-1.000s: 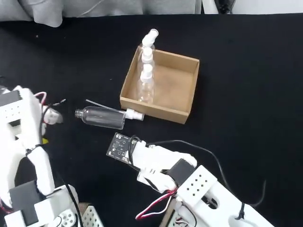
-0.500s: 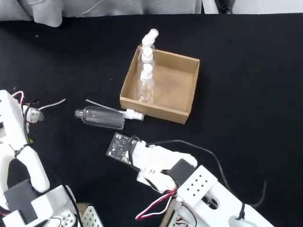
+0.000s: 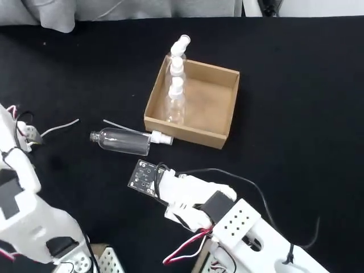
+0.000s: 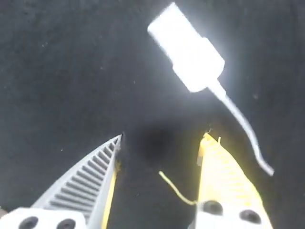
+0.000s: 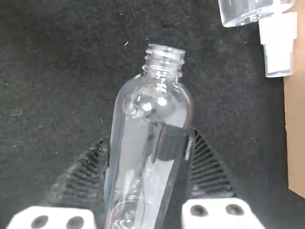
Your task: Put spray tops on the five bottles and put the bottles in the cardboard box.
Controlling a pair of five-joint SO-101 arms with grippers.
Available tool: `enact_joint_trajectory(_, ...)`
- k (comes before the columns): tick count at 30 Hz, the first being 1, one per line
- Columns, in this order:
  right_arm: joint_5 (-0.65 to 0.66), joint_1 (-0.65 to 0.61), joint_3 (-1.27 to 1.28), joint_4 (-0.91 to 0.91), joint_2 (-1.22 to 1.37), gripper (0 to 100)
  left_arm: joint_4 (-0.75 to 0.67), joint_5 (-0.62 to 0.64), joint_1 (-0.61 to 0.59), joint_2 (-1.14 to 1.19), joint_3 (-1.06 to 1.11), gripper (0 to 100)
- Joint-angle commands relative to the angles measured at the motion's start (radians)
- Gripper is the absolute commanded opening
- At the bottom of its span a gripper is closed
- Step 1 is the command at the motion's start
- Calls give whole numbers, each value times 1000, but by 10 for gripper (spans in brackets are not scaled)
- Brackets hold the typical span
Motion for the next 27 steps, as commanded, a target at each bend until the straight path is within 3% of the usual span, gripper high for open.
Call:
enact_joint_trajectory(1,12,-20,-4,-23,-18,82,-5,52,-30,69,-119,236)
enact_joint_trajectory(9,12,-20,-4,-23,-18,82,-5,69,-35,118,-177,236)
enact_joint_trajectory(16,12,-20,-4,-21,-18,82,-12,133,-99,129,-222,236)
enact_joint_trajectory(27,12,-20,-4,-20,-18,82,-54,232,-104,124,-220,236)
